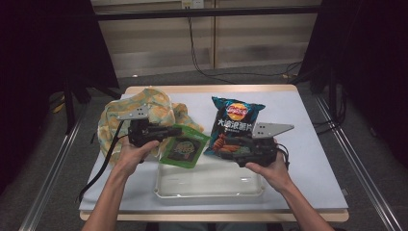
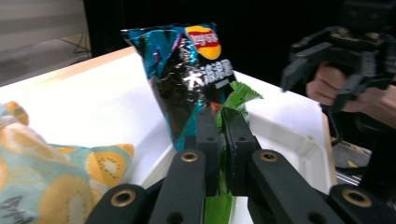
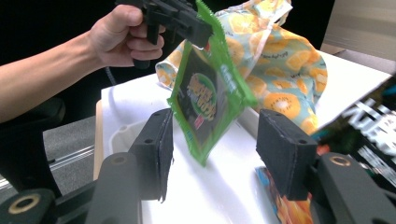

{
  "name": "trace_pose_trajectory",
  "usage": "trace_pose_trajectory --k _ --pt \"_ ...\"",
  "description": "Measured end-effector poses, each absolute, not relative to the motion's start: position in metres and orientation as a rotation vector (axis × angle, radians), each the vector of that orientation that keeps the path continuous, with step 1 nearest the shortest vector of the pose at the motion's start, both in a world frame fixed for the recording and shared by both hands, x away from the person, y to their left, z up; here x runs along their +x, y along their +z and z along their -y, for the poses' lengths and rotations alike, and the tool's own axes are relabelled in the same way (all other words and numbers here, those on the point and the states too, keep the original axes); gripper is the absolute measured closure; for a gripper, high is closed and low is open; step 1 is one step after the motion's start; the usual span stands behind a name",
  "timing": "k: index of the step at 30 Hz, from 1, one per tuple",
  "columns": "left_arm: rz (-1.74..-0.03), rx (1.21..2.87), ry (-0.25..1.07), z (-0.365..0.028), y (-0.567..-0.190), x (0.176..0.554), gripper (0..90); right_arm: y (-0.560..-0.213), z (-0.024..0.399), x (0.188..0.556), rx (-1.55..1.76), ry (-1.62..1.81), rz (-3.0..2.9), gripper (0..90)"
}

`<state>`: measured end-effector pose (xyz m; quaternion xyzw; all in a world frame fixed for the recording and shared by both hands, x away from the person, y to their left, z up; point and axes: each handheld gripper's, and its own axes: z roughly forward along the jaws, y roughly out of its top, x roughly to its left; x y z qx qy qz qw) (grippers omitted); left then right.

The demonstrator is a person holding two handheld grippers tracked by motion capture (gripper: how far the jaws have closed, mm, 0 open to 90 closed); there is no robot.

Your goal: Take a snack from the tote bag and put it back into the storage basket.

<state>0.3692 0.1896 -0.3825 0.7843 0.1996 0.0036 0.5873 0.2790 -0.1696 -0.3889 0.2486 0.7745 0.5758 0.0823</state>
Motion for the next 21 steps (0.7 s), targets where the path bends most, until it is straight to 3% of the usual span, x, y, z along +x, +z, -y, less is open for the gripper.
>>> trace_pose_trajectory --k 21 --pt "-0.677 1.679 -0.008 -0.187 -0.411 0.410 86.5 -0.402 0.215 0.237 0.842 1.670 -2.304 45.9"
